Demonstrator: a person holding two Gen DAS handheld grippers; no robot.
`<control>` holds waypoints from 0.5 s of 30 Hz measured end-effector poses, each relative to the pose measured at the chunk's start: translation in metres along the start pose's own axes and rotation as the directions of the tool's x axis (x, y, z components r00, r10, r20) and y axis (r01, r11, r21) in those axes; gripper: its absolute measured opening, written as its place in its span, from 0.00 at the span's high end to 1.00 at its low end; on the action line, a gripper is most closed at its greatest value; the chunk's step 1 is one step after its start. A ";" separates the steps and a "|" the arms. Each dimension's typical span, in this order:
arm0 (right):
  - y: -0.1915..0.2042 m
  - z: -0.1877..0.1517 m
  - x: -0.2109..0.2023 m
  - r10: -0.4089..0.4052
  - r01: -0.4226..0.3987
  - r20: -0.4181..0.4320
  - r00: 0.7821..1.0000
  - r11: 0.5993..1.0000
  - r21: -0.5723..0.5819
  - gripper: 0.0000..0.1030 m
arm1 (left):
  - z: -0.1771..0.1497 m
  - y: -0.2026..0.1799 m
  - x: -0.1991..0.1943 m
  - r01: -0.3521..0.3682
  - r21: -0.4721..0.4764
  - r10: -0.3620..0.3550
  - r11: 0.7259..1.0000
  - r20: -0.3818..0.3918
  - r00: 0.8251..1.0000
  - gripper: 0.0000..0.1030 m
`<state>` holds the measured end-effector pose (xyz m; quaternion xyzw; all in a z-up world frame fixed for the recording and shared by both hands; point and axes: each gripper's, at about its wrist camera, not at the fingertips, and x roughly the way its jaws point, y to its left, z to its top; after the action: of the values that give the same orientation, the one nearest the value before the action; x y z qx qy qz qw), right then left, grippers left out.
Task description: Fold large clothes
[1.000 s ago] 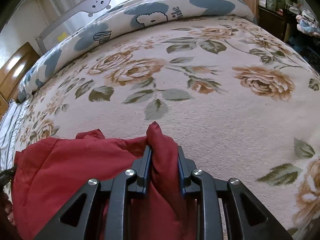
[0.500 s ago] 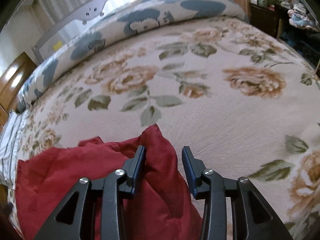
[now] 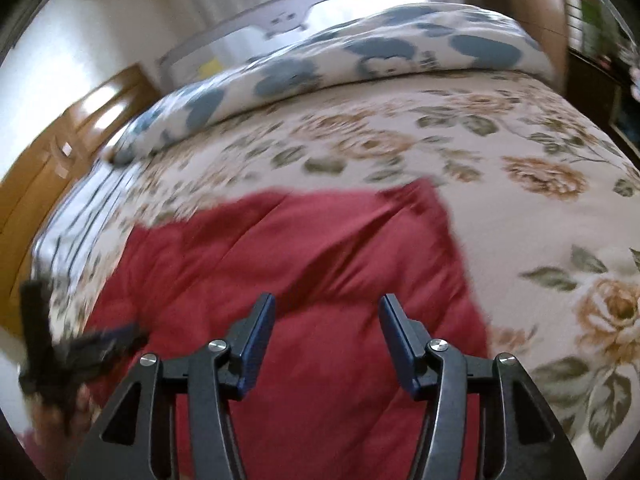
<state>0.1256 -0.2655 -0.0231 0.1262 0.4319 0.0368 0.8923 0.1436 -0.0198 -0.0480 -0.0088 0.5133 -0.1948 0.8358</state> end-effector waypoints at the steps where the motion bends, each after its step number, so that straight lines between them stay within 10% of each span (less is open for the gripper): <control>1: 0.010 -0.007 0.001 0.006 -0.006 -0.014 1.000 1.000 -0.022 0.46 | -0.001 -0.003 0.002 -0.012 0.013 0.012 1.000 0.001 1.000 0.61; 15: 0.009 -0.049 0.044 -0.161 0.151 -0.074 0.984 0.981 -0.122 0.29 | -0.007 0.004 -0.010 0.027 -0.030 -0.026 0.999 0.028 0.999 0.61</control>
<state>0.1158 -0.2399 -0.0834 0.0384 0.4743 -0.0030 0.8795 0.1349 -0.0113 -0.0433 -0.0310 0.5046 -0.1981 0.8398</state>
